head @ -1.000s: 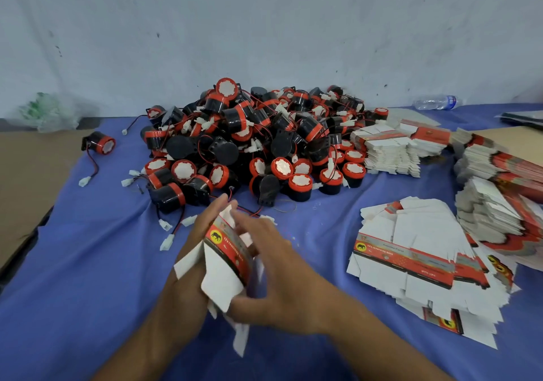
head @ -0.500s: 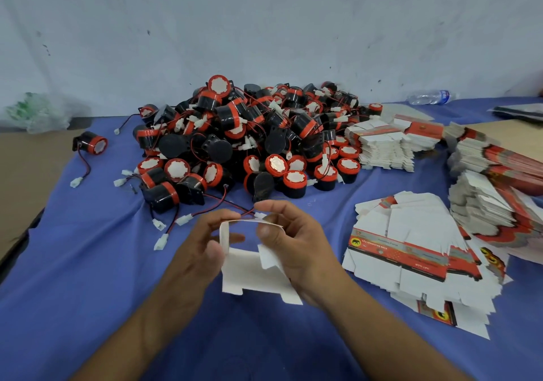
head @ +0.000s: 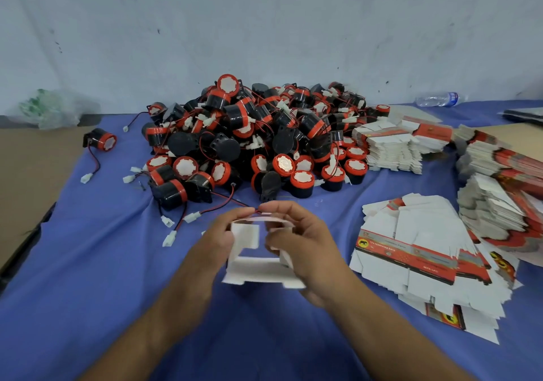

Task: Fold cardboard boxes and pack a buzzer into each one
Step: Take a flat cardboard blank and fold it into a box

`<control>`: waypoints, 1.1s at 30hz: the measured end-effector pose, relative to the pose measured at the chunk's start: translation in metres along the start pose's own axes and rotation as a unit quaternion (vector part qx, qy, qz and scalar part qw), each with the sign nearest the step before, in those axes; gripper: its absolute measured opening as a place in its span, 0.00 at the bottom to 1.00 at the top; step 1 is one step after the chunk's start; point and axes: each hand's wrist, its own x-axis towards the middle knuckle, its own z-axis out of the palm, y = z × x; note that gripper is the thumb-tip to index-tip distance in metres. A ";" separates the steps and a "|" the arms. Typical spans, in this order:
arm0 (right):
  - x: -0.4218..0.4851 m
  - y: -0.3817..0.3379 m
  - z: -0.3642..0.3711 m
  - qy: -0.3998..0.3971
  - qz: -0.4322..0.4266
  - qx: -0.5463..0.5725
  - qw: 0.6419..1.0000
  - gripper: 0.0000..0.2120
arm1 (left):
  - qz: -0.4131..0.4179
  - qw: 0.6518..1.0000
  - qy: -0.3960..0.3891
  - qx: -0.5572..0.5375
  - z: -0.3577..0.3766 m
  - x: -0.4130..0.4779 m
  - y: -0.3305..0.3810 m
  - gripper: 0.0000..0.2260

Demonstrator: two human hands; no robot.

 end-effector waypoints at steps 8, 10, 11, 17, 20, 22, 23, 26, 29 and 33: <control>-0.003 0.005 0.008 0.037 0.014 0.009 0.999 0.09 | 0.118 0.979 0.070 0.149 0.012 -0.012 0.002 0.15; -0.008 0.007 0.012 -0.024 -0.007 -0.004 1.000 0.08 | 0.073 0.984 0.125 0.098 0.010 -0.005 0.005 0.10; -0.010 0.009 0.012 -0.064 -0.024 -0.009 0.998 0.11 | 0.044 0.985 0.153 0.070 0.007 -0.004 0.004 0.07; -0.010 0.015 0.017 -0.062 -0.079 -0.153 0.983 0.15 | -0.037 0.983 0.177 -0.004 0.001 -0.004 0.000 0.09; -0.001 0.013 0.015 0.011 -0.034 0.032 0.999 0.12 | 0.032 0.992 0.120 0.002 0.010 -0.010 -0.001 0.25; 0.001 0.011 0.012 0.018 0.004 0.140 0.990 0.08 | 0.064 0.988 0.098 0.100 0.017 -0.013 -0.002 0.38; 0.001 0.011 0.012 0.010 0.013 0.150 0.989 0.08 | 0.083 0.976 0.092 0.178 0.019 -0.013 -0.002 0.41; -0.004 0.013 0.013 -0.029 0.001 0.070 0.997 0.14 | 0.127 0.949 0.128 0.257 0.017 -0.014 0.000 0.36; -0.005 0.011 0.012 -0.060 -0.012 -0.014 0.998 0.19 | 0.150 0.942 0.147 0.262 0.011 -0.013 0.004 0.30; 0.001 -0.002 0.004 -0.048 0.042 -0.085 0.994 0.29 | 0.201 0.924 0.109 0.307 0.006 -0.012 0.013 0.24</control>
